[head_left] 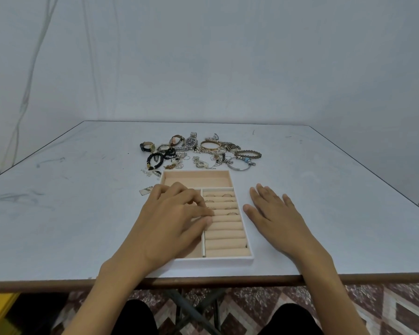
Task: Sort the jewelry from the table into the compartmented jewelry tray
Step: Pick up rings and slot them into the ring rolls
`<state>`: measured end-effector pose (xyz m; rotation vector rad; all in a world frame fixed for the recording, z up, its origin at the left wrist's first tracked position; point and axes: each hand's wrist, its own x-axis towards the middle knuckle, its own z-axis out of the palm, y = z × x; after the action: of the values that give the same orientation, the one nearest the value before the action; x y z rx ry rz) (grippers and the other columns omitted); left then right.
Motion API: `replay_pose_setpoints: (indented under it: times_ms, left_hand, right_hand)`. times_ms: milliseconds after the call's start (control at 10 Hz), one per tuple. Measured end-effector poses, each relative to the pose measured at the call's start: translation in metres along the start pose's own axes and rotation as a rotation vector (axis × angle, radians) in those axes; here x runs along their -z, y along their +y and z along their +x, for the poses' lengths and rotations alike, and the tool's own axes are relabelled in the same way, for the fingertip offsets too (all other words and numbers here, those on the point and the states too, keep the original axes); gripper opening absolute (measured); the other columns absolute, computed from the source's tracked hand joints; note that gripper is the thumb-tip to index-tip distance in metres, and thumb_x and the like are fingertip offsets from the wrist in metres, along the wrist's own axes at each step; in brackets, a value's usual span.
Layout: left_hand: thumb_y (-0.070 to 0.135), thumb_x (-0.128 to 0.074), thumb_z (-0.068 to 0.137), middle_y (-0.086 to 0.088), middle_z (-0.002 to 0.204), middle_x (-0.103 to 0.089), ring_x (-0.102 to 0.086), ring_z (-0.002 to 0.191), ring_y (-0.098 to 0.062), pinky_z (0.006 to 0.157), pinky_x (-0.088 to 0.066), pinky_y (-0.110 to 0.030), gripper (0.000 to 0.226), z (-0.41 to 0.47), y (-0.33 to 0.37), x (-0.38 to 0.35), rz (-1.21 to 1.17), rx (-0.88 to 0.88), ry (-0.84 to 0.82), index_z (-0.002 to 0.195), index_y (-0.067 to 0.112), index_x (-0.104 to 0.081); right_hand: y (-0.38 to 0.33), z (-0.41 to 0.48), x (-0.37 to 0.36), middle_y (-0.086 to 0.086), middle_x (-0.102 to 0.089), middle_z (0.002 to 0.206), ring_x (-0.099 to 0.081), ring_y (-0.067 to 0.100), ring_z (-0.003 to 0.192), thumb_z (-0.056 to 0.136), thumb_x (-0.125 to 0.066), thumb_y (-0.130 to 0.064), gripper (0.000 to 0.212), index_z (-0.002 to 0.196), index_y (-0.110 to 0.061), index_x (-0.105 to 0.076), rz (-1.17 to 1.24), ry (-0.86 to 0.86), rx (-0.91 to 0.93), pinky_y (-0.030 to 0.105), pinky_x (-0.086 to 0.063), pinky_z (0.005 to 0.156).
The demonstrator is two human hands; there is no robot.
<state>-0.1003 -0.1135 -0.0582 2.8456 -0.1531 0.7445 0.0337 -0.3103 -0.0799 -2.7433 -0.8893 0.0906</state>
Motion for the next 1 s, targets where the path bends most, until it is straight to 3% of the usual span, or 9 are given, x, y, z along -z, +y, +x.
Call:
replay_pose_setpoints:
  times_ms: [600, 1000]
  left_hand:
    - [0.052, -0.038, 0.091, 0.023, 0.101, -0.059, -0.048, 0.096, -0.003, 0.08, -0.027, -0.028, 0.037, -0.0011, -0.0028, -0.0012, -0.04, 0.013, -0.017, 0.105, 0.042, -0.071]
    - [0.056, -0.037, 0.09, 0.026, 0.102, -0.057, -0.046, 0.096, 0.0, 0.084, -0.027, -0.019, 0.038, -0.0013, -0.0084, -0.0043, -0.067, 0.011, -0.022, 0.105, 0.045, -0.07]
  right_hand:
    - [-0.0002, 0.0003, 0.0016, -0.007, 0.003, 0.161, 0.006, 0.006, 0.147, 0.102, -0.018, -0.048, 0.059, 0.154, -0.024, -0.005, 0.003, -0.011, -0.008, 0.036, 0.006, 0.121]
    - [-0.0017, -0.0008, 0.0019, -0.008, 0.003, 0.161, 0.006, 0.006, 0.147, 0.102, -0.018, -0.049, 0.059, 0.154, -0.025, -0.005, 0.003, -0.01, -0.008, 0.036, 0.006, 0.12]
